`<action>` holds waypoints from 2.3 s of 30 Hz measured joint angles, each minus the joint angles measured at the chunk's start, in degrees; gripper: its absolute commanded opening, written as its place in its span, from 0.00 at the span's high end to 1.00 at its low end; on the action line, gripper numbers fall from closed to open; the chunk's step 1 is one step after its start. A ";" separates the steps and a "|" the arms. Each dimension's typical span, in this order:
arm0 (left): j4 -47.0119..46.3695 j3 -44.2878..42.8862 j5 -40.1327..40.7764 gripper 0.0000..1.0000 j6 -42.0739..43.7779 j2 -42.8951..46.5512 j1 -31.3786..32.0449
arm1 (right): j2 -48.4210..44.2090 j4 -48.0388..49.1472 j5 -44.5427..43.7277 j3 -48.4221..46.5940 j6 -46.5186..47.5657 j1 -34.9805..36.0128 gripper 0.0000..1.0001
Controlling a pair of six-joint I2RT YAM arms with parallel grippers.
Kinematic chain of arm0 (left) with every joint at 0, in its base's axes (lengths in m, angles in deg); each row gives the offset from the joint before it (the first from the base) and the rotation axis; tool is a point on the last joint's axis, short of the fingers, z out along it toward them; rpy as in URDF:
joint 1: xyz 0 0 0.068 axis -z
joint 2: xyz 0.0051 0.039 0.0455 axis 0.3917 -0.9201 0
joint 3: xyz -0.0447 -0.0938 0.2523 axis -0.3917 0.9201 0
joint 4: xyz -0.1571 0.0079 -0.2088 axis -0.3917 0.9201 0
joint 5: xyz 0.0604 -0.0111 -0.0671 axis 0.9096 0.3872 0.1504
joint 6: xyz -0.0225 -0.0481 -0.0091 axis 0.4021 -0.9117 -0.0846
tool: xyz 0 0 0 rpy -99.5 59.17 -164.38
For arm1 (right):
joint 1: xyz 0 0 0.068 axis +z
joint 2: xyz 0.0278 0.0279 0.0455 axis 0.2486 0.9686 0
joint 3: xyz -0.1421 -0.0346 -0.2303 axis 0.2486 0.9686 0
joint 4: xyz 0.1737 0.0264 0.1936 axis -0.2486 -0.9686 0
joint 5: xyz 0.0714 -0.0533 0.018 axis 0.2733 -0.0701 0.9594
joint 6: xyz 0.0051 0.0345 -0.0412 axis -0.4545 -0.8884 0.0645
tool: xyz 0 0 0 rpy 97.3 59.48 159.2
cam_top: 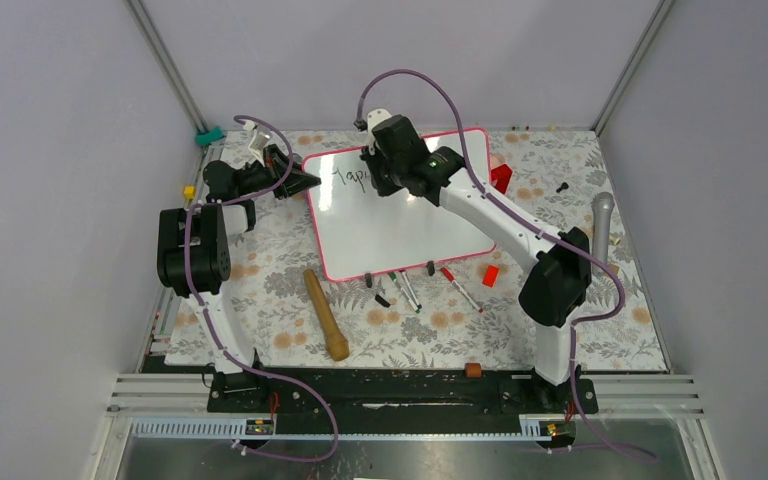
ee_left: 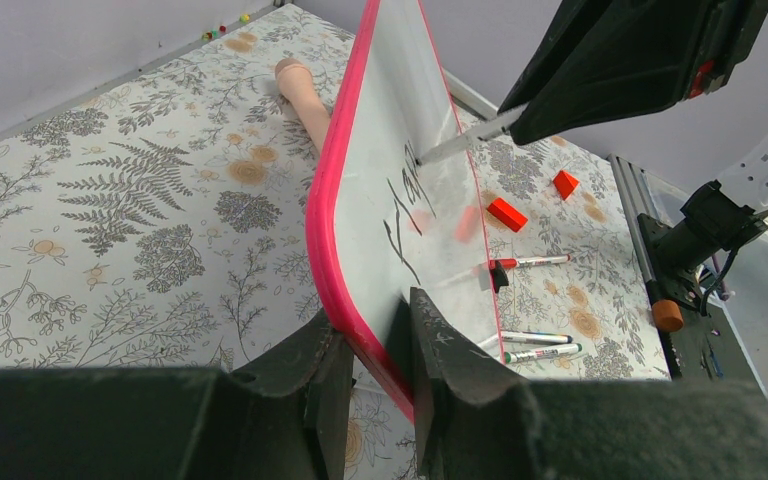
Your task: Write a sentence on the whiteboard
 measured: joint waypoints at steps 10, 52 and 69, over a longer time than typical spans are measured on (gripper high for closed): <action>0.00 0.00 0.02 1.00 0.00 0.00 -0.02 | -1.84 -0.04 2.25 4.90 -1.11 0.00 1.00; -0.02 0.00 -0.04 1.00 -0.02 0.00 0.00 | 1.36 -3.96 0.35 -4.79 -0.59 -0.04 1.00; -0.02 0.00 0.00 1.00 0.00 0.00 0.00 | 1.97 -4.04 -1.86 -4.83 -0.61 -0.07 1.00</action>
